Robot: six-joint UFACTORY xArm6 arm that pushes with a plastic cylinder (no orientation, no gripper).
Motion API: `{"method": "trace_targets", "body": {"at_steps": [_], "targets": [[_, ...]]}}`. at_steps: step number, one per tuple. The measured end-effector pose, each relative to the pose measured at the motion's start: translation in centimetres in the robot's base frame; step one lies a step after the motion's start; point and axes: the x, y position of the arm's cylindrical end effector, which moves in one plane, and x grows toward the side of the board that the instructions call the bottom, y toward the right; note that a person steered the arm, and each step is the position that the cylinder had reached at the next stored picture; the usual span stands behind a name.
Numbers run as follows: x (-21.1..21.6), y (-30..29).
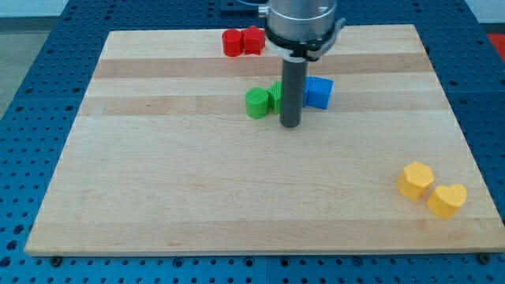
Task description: Move green circle up a bit
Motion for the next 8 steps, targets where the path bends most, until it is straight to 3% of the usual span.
{"method": "trace_targets", "body": {"at_steps": [5,7,8], "targets": [[-2.4,-1.3],[0.3,-2.7],[-0.3,-4.0]]}}
